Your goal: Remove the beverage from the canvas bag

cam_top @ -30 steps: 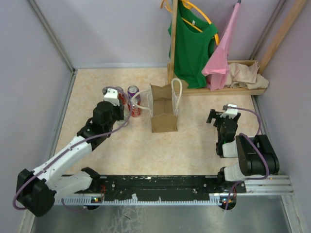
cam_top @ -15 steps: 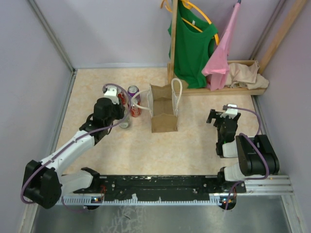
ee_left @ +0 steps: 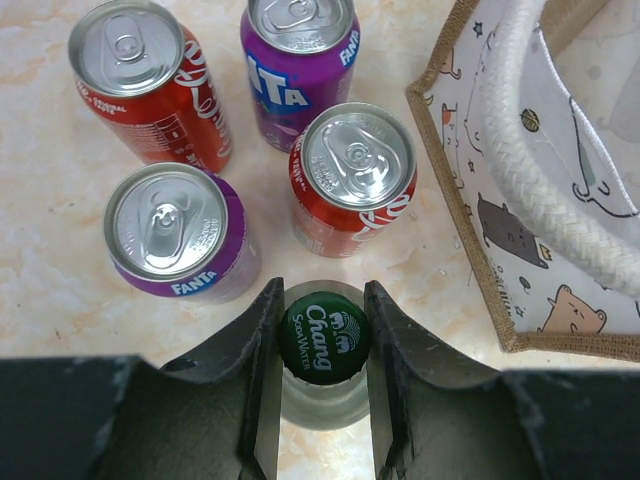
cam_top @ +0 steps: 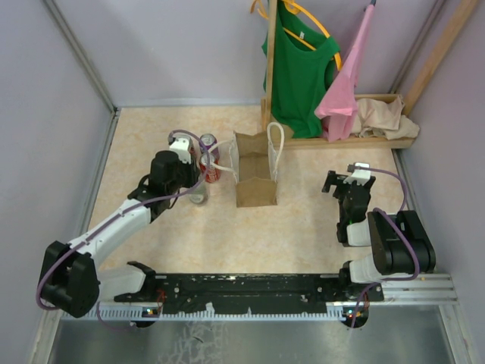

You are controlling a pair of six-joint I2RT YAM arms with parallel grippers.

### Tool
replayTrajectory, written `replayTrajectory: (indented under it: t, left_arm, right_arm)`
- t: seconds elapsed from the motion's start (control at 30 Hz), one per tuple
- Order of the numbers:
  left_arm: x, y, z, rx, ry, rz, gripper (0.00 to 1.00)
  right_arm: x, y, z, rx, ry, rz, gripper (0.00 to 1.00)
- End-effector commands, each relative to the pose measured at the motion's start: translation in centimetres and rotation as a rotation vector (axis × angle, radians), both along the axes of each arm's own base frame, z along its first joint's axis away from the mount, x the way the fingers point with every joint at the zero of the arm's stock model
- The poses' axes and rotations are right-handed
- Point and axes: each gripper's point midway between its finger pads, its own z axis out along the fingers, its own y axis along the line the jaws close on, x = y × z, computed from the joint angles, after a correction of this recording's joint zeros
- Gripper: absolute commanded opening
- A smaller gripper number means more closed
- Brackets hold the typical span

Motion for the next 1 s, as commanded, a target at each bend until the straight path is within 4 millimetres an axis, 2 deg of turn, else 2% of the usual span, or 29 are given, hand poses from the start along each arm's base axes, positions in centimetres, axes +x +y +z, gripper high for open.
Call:
replayTrajectory:
  t: [0.0,0.23,0.4,0.57,0.83,0.97]
  left_arm:
    - [1.8,-2.1,5.6,-0.068,-0.149,-0.078,0.06]
    - [0.9,-2.1,4.9,-0.071,-0.105,-0.095,0.56]
    - [0.5,-1.4,5.2,-0.057,-0.1,-0.071,0.78]
    - [0.2,-1.0,5.6,-0.054,-0.104,-0.055,0.82]
    - [0.9,1.3,9.9,-0.014,-0.198,0.054,0.87]
    - [1.9,3.6,11.4,0.025,-0.213,0.155,0.92]
  right_arm:
    - [0.9,-0.1,2.0,0.002,-0.071,-0.005,0.99]
    - [0.9,-0.1,2.0,0.003,-0.071,-0.006,0.99]
    - [0.9,-0.1,2.0,0.003,-0.071,-0.005,0.99]
    - [0.9,-0.1,2.0,0.003,-0.071,-0.005,0.99]
    - [0.9,-0.1,2.0,0.001,-0.071,-0.005,0.99]
    - [0.9,-0.1,2.0,0.002,-0.071,-0.005,0.99]
